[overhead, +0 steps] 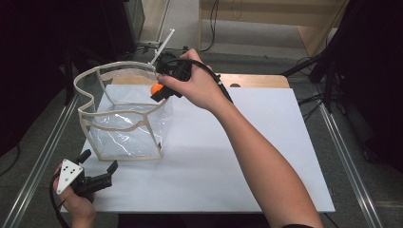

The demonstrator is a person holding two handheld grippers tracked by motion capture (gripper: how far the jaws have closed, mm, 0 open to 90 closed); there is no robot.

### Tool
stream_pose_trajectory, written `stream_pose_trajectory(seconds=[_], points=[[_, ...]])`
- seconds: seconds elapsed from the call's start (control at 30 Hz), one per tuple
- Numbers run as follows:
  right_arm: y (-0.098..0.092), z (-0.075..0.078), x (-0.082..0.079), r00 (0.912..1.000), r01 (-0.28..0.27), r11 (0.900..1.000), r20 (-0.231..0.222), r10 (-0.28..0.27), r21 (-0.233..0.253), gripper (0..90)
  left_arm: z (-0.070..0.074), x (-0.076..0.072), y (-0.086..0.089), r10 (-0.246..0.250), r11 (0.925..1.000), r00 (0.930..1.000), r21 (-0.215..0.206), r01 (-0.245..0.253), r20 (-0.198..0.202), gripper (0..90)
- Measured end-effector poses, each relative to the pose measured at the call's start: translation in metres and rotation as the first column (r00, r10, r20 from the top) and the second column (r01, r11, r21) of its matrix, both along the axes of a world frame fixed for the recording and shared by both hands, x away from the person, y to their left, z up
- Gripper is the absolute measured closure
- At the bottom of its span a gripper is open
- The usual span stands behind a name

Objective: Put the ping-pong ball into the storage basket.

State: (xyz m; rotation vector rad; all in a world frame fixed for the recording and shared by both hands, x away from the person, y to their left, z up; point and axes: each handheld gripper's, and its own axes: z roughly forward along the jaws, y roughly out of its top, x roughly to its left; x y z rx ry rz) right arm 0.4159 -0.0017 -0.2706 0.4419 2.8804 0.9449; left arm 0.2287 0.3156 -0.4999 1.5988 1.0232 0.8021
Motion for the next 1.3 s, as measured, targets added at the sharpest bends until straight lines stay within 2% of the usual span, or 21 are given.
stream_pose_trajectory(seconds=[0.4, 0.53, 0.6, 0.77, 0.83, 0.93, 0.97, 1.3], points=[[0.012, -0.008, 0.006, 1.0, 0.005, 1.0, -0.003, -0.005, 0.0, 47.9, 0.0, 0.0, 0.001, -0.004, 1.0, 1.0, -0.003, 0.004, 0.001, 0.0], [0.013, -0.008, 0.006, 0.9997, 0.024, 1.0, 0.001, -0.024, 0.006, 46.4, 0.0, 0.0, 0.001, -0.005, 1.0, 1.0, -0.004, 0.005, 0.001, 0.0], [0.012, -0.008, 0.005, 0.9994, 0.034, 0.999, 0.007, -0.034, 0.013, 37.6, 0.0, 0.0, 0.001, -0.005, 1.0, 1.0, -0.006, 0.005, 0.002, 0.0], [0.007, -0.003, 0.002, 0.9987, 0.048, 0.998, 0.012, -0.049, 0.049, 22.4, 0.0, 0.0, 0.001, -0.005, 1.0, 1.0, -0.005, 0.005, 0.004, 0.0], [0.002, -0.001, -0.001, 0.9983, 0.052, 0.996, 0.023, -0.053, 0.069, 11.5, 0.0, 0.0, 0.001, -0.005, 1.0, 1.0, -0.005, 0.005, 0.001, 0.0], [-0.001, -0.001, -0.003, 0.9978, 0.057, 0.995, 0.028, -0.06, 0.076, 8.6, 0.0, 0.0, 0.001, -0.005, 1.0, 1.0, -0.005, 0.005, 0.002, 0.0], [-0.004, -0.001, -0.004, 0.9983, 0.054, 0.996, 0.018, -0.055, 0.073, 1.8, 0.0, 0.0, 0.001, -0.005, 1.0, 1.0, -0.005, 0.005, 0.002, 0.0], [-0.019, -0.008, -0.013, 0.9976, 0.065, 0.997, 0.019, -0.066, 0.052, 0.0, 0.0, 0.0, 0.0, -0.004, 1.0, 1.0, -0.002, 0.004, 0.002, 0.0]])
